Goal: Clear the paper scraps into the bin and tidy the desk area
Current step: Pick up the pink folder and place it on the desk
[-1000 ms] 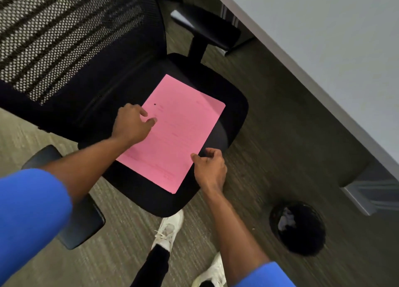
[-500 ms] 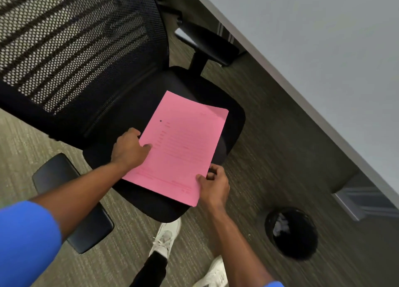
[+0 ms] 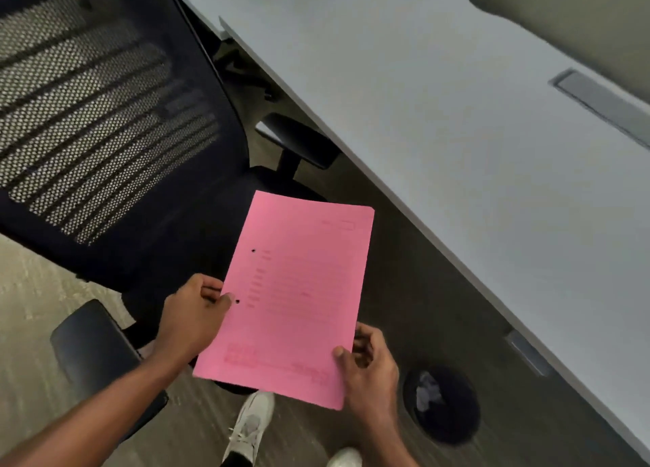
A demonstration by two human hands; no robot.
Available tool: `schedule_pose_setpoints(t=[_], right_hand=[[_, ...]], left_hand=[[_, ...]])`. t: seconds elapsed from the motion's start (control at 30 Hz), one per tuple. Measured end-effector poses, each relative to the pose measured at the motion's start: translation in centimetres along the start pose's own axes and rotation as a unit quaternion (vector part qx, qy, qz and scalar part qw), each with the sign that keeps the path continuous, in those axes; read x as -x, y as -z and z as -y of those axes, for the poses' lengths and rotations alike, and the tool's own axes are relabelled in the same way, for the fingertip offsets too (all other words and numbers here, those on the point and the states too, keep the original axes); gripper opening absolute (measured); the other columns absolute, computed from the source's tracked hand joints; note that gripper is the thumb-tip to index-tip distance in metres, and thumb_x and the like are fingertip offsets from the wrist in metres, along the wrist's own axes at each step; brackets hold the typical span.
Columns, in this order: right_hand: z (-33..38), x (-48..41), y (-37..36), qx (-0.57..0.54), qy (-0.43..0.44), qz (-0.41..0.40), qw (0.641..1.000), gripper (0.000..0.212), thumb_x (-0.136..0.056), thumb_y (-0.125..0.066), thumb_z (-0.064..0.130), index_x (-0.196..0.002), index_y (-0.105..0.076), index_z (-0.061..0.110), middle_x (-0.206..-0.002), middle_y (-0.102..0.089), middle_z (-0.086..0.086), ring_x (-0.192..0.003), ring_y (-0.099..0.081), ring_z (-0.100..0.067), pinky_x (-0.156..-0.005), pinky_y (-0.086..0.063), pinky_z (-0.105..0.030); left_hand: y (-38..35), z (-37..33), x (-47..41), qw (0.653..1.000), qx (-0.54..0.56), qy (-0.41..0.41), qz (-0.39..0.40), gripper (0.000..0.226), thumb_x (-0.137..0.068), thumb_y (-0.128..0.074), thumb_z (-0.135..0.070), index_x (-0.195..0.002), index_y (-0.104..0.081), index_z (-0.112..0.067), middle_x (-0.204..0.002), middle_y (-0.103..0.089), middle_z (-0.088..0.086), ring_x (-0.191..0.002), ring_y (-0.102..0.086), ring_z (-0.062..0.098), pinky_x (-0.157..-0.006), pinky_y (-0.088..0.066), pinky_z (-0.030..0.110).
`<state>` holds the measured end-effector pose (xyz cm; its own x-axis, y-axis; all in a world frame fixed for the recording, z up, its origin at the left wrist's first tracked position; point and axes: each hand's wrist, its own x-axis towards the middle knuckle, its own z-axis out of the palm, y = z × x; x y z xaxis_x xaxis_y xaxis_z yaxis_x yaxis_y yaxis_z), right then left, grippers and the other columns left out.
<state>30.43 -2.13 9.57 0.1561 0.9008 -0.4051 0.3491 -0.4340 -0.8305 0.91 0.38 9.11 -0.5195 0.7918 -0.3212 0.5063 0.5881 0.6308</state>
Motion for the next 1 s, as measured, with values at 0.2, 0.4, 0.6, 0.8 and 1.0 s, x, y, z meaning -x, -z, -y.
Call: schedule_pose_setpoints(t=[0.2,0.4,0.6,0.8,1.0], right_hand=[[0.8,3.3,8.4,0.025,-0.002,0.002,1.000,0.041,-0.088,-0.081,0.011,-0.112,-0.065,0.039,-0.100,-0.075,0.006,-0.090,-0.073,-0.012,-0.086,-0.064,-0.036],[2.0,5.7,15.9,-0.004,0.004,-0.033,0.999,0.038,-0.092,-0.079,0.016,-0.114,-0.062,0.042,-0.107,-0.074,0.009,-0.095,-0.074,-0.001,-0.073,-0.065,-0.025],[3.8,7.2,21.8,-0.008,0.031,-0.074,0.997,0.040,-0.093,-0.077,0.024,-0.125,-0.057,0.038,-0.117,-0.069,0.017,-0.101,-0.073,-0.007,-0.087,-0.065,-0.032],[4.8,7.6,26.9,-0.028,0.052,-0.096,0.994,0.039,-0.094,-0.077,0.022,-0.125,-0.057,0.035,-0.112,-0.069,0.020,-0.098,-0.070,0.011,-0.068,-0.058,-0.007],[5.8,6.9,29.0,-0.050,0.044,-0.118,0.991,0.038,-0.096,-0.075,0.021,-0.125,-0.055,0.036,-0.111,-0.071,0.017,-0.093,-0.069,0.016,-0.060,-0.053,-0.004]], left_hand=[[-0.4,-4.0,6.5,0.998,0.035,-0.030,0.032,0.015,-0.093,-0.081,-0.035,-0.101,-0.069,-0.032,-0.090,-0.076,-0.015,-0.080,-0.072,0.003,-0.064,-0.053,0.020],[-0.6,-9.9,11.4,0.989,0.075,-0.085,0.093,0.028,-0.086,-0.088,-0.036,-0.106,-0.069,-0.038,-0.101,-0.075,-0.031,-0.089,-0.073,-0.009,-0.057,-0.059,0.017],[-0.3,-16.3,15.3,0.974,0.096,-0.174,0.112,0.046,-0.082,-0.091,-0.036,-0.122,-0.069,-0.035,-0.112,-0.077,-0.016,-0.103,-0.072,-0.004,-0.064,-0.063,0.017],[-0.9,-21.2,17.8,0.956,0.133,-0.223,0.137,0.063,-0.074,-0.082,-0.055,-0.131,-0.066,-0.033,-0.118,-0.075,-0.020,-0.109,-0.073,-0.001,-0.072,-0.065,0.025],[-1.5,-24.4,17.8,0.945,0.125,-0.249,0.169,0.065,-0.082,-0.088,-0.034,-0.141,-0.063,-0.025,-0.126,-0.072,-0.012,-0.107,-0.077,0.017,-0.078,-0.069,0.038]])
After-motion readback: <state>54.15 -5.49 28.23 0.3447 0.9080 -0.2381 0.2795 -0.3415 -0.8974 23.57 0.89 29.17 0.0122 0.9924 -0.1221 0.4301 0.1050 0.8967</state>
